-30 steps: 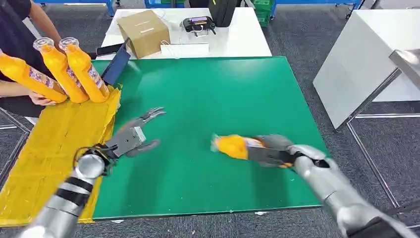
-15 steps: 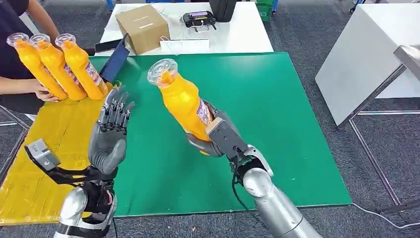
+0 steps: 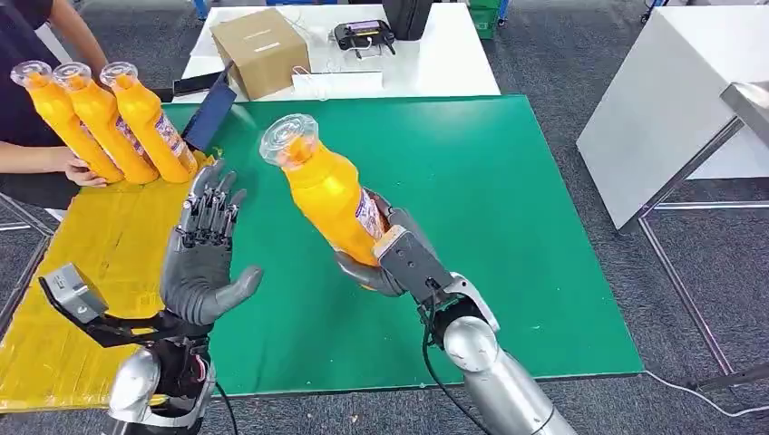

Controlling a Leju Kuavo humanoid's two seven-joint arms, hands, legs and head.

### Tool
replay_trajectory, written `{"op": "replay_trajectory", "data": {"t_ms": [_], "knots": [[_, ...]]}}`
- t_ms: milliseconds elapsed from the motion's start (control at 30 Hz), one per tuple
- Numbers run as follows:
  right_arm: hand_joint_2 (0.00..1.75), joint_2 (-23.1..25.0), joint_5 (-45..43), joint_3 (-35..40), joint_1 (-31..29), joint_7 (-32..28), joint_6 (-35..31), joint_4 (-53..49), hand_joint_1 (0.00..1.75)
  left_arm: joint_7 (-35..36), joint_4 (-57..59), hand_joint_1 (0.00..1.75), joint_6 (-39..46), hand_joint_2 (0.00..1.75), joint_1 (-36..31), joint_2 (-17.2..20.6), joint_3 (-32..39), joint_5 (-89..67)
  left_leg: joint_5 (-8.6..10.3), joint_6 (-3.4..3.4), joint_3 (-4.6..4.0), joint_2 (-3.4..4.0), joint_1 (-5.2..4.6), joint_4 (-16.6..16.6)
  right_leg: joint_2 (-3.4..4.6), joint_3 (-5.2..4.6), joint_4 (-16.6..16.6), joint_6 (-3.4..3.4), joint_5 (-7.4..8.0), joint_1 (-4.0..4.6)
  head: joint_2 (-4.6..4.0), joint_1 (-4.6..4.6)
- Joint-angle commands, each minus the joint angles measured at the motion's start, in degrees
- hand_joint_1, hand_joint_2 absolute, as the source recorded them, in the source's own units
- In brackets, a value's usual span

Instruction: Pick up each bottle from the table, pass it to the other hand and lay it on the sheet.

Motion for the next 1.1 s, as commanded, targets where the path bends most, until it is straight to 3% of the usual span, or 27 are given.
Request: {"op": "replay_trajectory", "data": {"t_ms": [33, 267, 433, 667, 700, 733, 1100], "knots": [[1.75, 0.6, 2.2, 6.4, -3.5, 1.4, 4.3, 5.1, 1.75, 1.3, 3.4, 0.0, 0.0, 1.75, -2.3, -0.6, -1.1, -0.9, -0.05, -0.04, 0.14, -0.01, 0.04, 0.0, 0.19, 0.14, 0.0, -0.06, -0.03, 0.01, 0.0, 0.0], [1.75, 0.7, 2.4, 6.7, -3.4, 1.4, 4.2, 5.2, 1.75, 1.3, 3.4, 0.0, 0.0, 1.75, -2.3, -0.6, -1.1, -0.9, -0.11, -0.07, 0.31, -0.13, 0.09, 0.0, 0.2, 0.33, -0.1, -0.09, -0.11, 0.04, 0.0, -0.02], [1.75, 0.8, 4.3, 15.0, -4.7, 1.8, 9.2, 6.5, 1.75, 1.5, 4.1, 0.0, -0.3, 1.75, -2.6, -0.6, -0.9, -0.9, -0.05, -0.04, 0.15, -0.02, 0.04, 0.0, 0.18, 0.14, 0.0, -0.06, -0.03, 0.0, 0.0, 0.02], [1.75, 0.9, 3.9, 21.8, -7.7, 1.6, 9.8, 7.2, 1.75, 2.5, 5.9, 0.0, -1.0, 1.75, -3.7, 0.1, -1.5, -2.3, -0.12, -0.09, 0.34, -0.06, 0.09, 0.0, 0.3, 0.33, 0.0, -0.11, -0.1, 0.03, 0.0, 0.0], [1.75, 1.0, 3.9, 22.0, -7.9, 1.6, 9.8, 6.9, 1.75, 2.9, 6.2, 1.08, -1.3, 1.75, -3.9, 0.7, -1.9, -3.2, -0.04, -0.05, 0.16, -0.03, 0.03, 0.0, 0.19, 0.14, 0.0, -0.06, -0.04, 0.0, 0.0, 0.0], [1.75, 1.1, 3.7, 22.2, -8.2, 1.7, 10.0, 6.8, 1.75, 2.9, 6.5, 1.75, -1.4, 1.75, -4.1, 0.8, -1.8, -3.5, -0.03, -0.05, 0.13, -0.05, 0.04, 0.0, 0.17, 0.11, 0.0, -0.06, -0.04, 0.0, 0.0, 0.02], [1.75, 1.1, 3.4, 22.1, -8.5, 2.0, 10.0, 7.9, 1.75, 1.9, 6.9, 1.75, -4.2, 1.75, -4.2, 1.5, -1.7, -5.1, -0.07, -0.07, 0.25, -0.1, 0.06, 0.0, 0.18, 0.25, 0.0, -0.09, -0.08, 0.01, 0.0, 0.0]]}}
